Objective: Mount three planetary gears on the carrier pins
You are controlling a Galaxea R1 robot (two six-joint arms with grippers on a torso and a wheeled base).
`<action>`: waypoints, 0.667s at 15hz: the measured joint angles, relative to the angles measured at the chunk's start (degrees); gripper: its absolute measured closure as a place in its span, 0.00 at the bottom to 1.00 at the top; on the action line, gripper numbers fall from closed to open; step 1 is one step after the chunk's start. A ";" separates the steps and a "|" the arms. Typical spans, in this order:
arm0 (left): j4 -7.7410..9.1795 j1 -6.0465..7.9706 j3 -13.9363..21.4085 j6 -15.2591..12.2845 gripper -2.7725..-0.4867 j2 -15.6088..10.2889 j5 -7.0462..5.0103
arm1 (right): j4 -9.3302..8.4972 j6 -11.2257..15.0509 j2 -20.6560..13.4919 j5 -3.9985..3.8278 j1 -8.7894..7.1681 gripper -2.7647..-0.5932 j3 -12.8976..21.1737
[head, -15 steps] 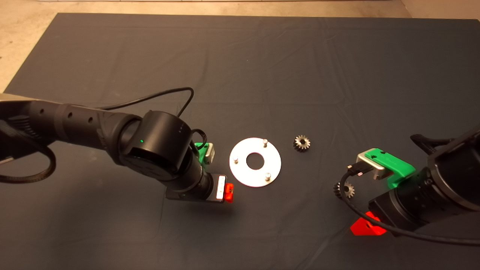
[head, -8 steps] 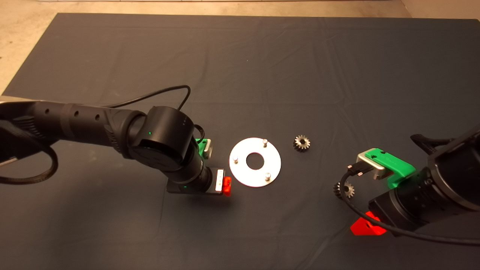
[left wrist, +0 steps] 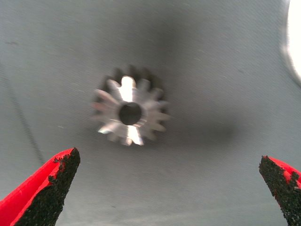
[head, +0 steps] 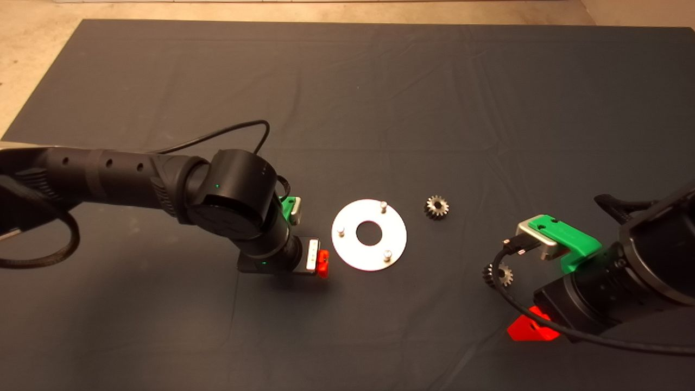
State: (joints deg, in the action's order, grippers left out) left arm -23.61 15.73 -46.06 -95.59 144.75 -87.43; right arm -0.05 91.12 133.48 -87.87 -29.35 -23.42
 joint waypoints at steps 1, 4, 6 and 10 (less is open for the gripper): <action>-0.02 -0.02 -0.09 0.16 0.00 -0.28 0.02 | 0.00 0.00 -0.02 0.00 0.00 0.01 0.00; -0.20 -0.60 -0.49 0.63 0.00 -0.73 0.02 | -0.02 0.00 -0.02 -0.02 0.00 0.01 0.00; -0.50 -1.59 -0.83 1.27 0.00 -0.97 0.02 | -0.02 0.00 -0.02 0.00 0.00 0.01 0.00; -1.52 -2.44 -2.04 2.29 0.00 -1.09 0.02 | 0.00 0.00 -0.02 -0.02 0.00 0.01 0.00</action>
State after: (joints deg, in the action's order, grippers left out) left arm -25.14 13.28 -48.09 -93.29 143.65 -87.41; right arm -0.05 91.12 133.46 -87.89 -29.36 -23.42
